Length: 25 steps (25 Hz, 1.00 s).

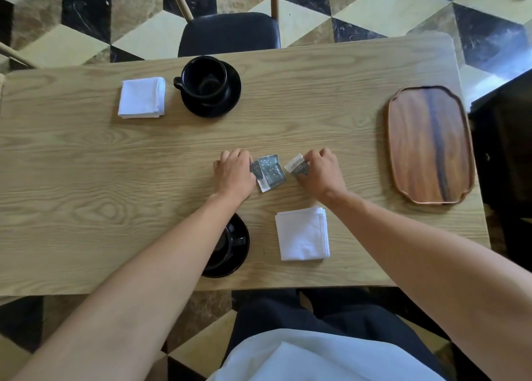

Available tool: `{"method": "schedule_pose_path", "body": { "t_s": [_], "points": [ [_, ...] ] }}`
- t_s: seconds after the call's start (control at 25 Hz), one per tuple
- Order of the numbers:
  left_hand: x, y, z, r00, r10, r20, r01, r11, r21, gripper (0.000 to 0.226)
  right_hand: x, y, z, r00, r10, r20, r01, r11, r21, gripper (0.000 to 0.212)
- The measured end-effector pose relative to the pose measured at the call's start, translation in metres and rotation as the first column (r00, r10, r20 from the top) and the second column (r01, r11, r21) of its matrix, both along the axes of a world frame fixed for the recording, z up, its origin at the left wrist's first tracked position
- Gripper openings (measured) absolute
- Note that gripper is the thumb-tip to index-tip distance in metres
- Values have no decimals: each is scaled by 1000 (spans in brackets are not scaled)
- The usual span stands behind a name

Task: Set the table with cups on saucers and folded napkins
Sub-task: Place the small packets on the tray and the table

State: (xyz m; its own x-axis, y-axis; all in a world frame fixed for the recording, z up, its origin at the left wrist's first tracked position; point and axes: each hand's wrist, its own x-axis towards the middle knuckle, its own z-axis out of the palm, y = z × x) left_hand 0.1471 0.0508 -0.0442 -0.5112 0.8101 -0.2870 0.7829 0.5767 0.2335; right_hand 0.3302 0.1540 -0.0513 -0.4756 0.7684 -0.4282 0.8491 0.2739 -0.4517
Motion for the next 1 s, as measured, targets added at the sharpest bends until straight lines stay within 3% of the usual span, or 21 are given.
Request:
{"method": "schedule_pose_path", "body": {
  "t_s": [0.08,0.2,0.32,0.52,0.6,0.68,0.8,1.0],
  "points": [
    [-1,-1,3,988,76,136,-79,997,16,26,4,2,3,997,-68,-30,66,994,-83,25],
    [-1,-3,16,872,221,437,-249,969,7,25,15,-1,13,978,-199,-59,187,968,-170,14],
    [5,1,28,768,317,556,-386,923,7,14,28,-7,22,926,-365,-96,334,911,-242,13],
    [47,15,45,395,370,841,-522,843,-126,20,68,-23,45,710,-670,-217,585,733,-346,13],
    [80,26,54,294,347,890,-491,854,-171,19,96,-30,59,608,-748,-266,641,661,-391,20],
    [114,37,69,207,337,918,-468,858,-210,18,128,-30,72,583,-757,-295,654,653,-382,22],
    [170,53,88,165,319,933,-417,880,-227,19,187,-21,91,547,-769,-331,672,639,-375,13],
    [282,78,110,205,272,940,-325,925,-197,16,307,-4,110,489,-791,-369,732,602,-320,7]
  ]
}}
